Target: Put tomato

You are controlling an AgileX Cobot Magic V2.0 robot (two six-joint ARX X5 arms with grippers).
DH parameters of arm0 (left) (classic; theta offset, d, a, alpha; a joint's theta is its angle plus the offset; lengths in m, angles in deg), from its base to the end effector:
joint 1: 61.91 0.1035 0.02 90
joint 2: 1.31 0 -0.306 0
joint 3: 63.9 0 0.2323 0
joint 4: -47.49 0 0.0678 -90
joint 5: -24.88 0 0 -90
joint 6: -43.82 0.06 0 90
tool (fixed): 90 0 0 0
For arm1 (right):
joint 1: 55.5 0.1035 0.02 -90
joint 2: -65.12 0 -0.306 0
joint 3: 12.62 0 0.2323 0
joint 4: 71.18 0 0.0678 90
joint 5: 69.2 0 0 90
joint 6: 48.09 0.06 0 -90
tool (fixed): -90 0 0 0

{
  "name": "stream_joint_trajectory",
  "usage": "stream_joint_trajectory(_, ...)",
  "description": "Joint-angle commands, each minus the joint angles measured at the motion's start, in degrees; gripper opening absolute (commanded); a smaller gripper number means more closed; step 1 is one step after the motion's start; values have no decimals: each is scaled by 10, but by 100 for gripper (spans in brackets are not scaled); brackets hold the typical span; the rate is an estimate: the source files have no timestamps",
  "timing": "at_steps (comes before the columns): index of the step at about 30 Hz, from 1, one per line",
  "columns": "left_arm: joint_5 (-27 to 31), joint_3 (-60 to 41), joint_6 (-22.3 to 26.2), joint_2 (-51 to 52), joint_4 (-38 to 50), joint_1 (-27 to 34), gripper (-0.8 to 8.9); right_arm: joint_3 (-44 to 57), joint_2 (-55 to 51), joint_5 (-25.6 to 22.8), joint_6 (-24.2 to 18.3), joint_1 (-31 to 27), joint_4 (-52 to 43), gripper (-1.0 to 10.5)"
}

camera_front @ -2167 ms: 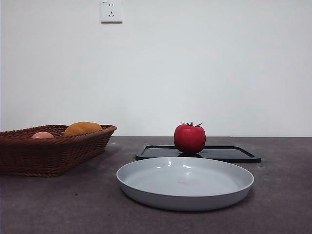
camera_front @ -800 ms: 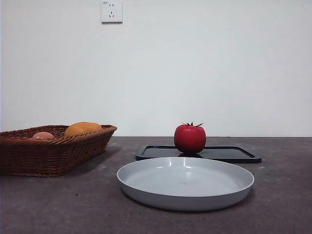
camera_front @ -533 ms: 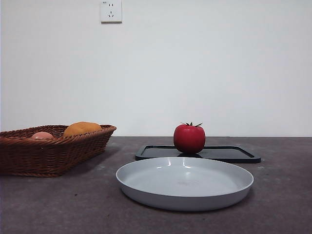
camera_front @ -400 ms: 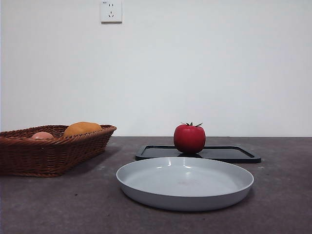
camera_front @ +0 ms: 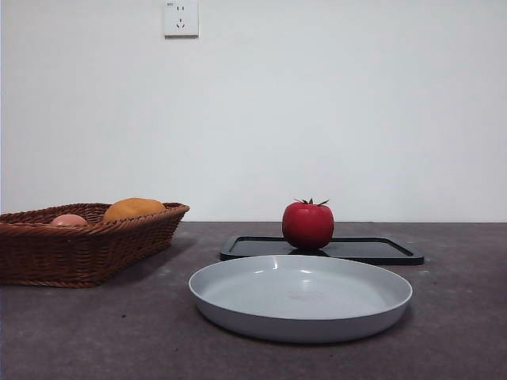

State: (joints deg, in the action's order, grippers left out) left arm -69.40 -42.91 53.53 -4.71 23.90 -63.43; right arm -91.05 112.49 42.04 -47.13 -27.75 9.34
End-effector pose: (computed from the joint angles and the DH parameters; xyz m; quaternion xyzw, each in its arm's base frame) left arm 0.0628 -0.0061 0.1785 0.0832 0.0479 -0.0548 0.9939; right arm 0.0714 0.0622 0.3545 -0.0168 0.4208 0.3731 0.8267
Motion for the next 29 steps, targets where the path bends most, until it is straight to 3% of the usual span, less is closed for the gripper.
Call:
stream_joint_trajectory(1, 3, -16, -3, 11, 5, 1, 7, -6, 4, 2, 5, 4, -4, 10)
stream_joint_trajectory(29, 3, -54, -3, 32, -21, 1, 7, -6, 4, 2, 5, 4, -4, 10)
